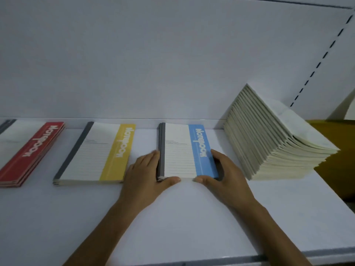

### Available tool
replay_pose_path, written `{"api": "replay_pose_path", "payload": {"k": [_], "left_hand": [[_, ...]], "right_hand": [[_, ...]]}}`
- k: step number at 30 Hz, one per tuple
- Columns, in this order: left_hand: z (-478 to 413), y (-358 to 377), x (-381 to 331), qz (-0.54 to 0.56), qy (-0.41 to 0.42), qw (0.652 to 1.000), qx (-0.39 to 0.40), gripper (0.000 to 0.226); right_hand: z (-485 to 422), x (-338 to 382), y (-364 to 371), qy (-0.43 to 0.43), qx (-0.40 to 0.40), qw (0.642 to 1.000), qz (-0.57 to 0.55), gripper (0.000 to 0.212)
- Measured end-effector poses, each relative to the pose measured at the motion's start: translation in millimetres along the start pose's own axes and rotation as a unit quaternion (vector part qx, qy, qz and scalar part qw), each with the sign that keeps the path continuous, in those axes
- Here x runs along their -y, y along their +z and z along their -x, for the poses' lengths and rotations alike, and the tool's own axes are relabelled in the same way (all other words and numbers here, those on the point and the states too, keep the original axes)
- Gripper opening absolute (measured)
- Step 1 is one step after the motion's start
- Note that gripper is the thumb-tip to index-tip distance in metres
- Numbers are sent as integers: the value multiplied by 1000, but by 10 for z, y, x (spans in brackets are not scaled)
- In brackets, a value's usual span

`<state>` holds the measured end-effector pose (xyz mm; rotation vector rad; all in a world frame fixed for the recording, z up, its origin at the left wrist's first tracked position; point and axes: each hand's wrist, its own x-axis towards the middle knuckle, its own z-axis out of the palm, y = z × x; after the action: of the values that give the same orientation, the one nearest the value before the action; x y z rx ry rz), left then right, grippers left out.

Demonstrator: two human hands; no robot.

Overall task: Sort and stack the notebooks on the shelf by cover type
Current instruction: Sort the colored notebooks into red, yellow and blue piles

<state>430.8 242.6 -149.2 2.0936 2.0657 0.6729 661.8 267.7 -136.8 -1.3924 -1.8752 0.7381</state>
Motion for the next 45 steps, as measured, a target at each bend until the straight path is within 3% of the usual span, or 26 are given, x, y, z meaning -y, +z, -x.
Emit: {"api": "replay_pose_path", "payload": {"k": [4,8,12,19,22,27,30,45], "left_hand": [[-8,1,-3,-1,-17,1000,-6,95],[-5,-32,-37,17,-26,1000,-5,90],[75,-64,-127,26,-27,999,-22,78],[18,-225,-372,-41,-105,991,77,73],[153,-166,-544,-30,-120,992,41,71],[534,-261,-622,-106,-53,990,-80,74],[806,-422,-553,-126,-47,985,-111,70],[2992,-1725,955,-162,-205,948,-182,69]], "right_hand": [[-37,-74,32,-8,-11,999,-29,78],[-56,-140,67,-11,-16,1000,25,87],[-55,-174,107,-20,-12,999,46,82],[-63,-142,76,-35,9,997,65,75],[-4,-85,21,-56,33,996,56,75],[184,170,-32,-136,-3,988,75,71],[313,453,84,-169,10,982,88,65],[1521,2372,1917,-343,135,929,38,58]]}}
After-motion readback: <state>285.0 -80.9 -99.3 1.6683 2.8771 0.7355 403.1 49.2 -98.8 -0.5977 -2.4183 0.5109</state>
